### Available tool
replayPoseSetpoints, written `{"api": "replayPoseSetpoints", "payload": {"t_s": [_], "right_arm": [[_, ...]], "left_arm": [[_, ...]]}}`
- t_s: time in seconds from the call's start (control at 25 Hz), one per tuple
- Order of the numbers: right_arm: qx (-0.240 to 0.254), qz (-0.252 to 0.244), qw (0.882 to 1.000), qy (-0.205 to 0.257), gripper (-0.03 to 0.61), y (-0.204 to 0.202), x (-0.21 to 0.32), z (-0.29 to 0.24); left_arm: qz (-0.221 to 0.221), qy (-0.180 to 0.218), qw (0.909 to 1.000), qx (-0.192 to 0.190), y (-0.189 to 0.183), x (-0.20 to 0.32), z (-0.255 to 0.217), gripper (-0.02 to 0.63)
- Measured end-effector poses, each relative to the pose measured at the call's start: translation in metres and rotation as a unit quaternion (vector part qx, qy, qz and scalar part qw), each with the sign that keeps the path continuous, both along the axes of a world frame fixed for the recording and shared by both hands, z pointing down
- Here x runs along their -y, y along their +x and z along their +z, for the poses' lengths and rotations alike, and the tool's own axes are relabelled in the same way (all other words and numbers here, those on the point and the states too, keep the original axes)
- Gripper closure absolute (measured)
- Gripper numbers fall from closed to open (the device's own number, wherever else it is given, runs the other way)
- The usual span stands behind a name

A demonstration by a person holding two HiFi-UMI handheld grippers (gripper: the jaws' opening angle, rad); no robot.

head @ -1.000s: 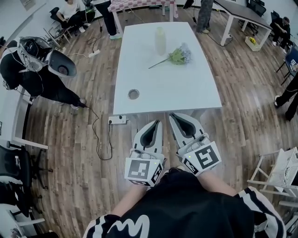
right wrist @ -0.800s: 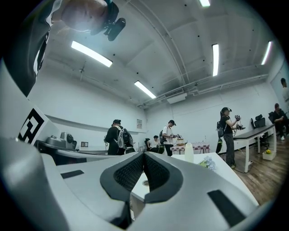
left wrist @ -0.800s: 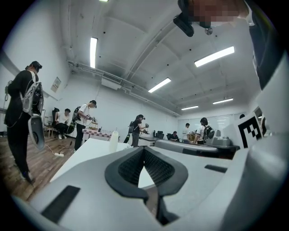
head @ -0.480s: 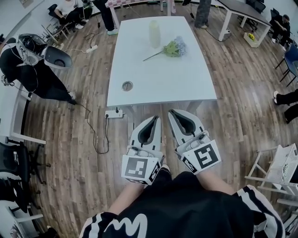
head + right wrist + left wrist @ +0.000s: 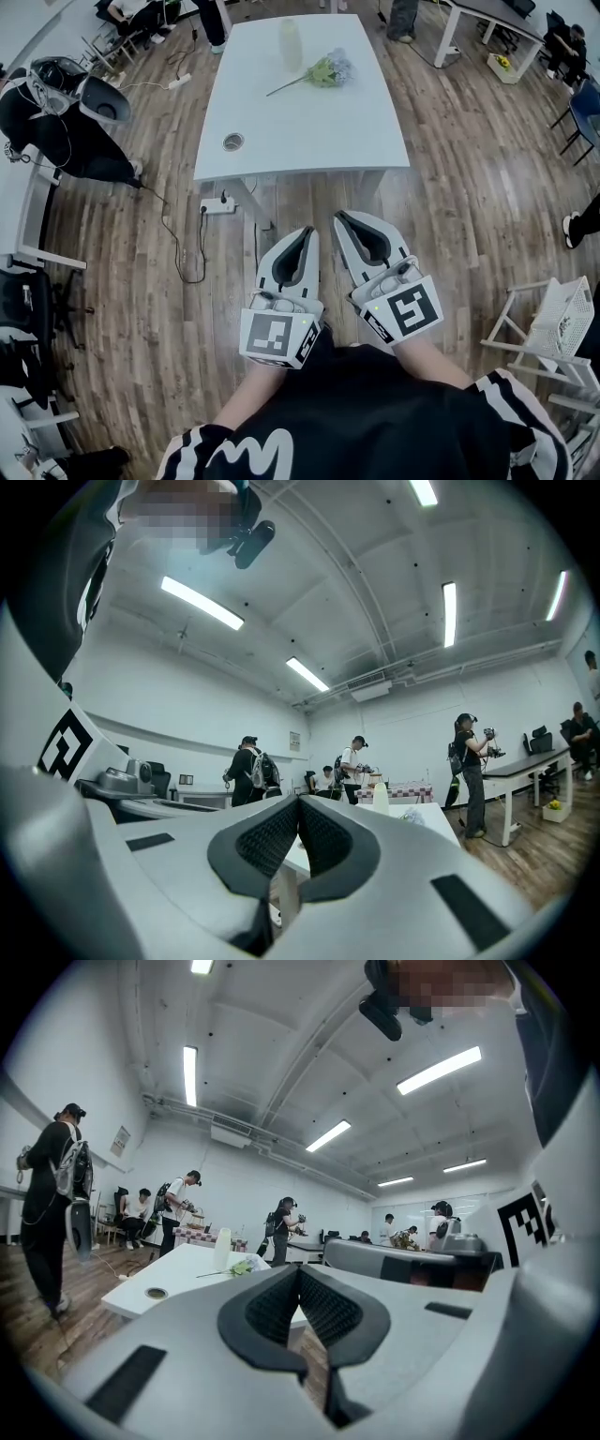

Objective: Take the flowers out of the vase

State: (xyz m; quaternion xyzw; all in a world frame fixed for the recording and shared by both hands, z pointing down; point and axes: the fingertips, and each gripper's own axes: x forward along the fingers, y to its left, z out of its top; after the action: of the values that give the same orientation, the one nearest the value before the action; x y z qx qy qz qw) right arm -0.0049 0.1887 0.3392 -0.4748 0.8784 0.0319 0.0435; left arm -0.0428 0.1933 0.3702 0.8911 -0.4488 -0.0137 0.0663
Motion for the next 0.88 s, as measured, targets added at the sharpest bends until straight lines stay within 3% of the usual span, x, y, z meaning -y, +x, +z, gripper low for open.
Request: {"api": "replayPoseSetpoints", "payload": {"t_s": [0.44, 0.88], "right_arm": [[-0.006, -0.024, 1.000, 0.007, 0.561, 0.035, -0.088, -0.009], [-0.007, -0.033, 0.999, 0.008, 0.560, 0.040, -0.132, -0.011]], "left_arm": [[-0.020, 0.015, 0.9997, -0.006, 0.038, -0.089, -0.011, 0.609], [-0.031, 0.023, 0.9993, -0.005, 0.042, -0.131, -0.018, 0.609]]}}
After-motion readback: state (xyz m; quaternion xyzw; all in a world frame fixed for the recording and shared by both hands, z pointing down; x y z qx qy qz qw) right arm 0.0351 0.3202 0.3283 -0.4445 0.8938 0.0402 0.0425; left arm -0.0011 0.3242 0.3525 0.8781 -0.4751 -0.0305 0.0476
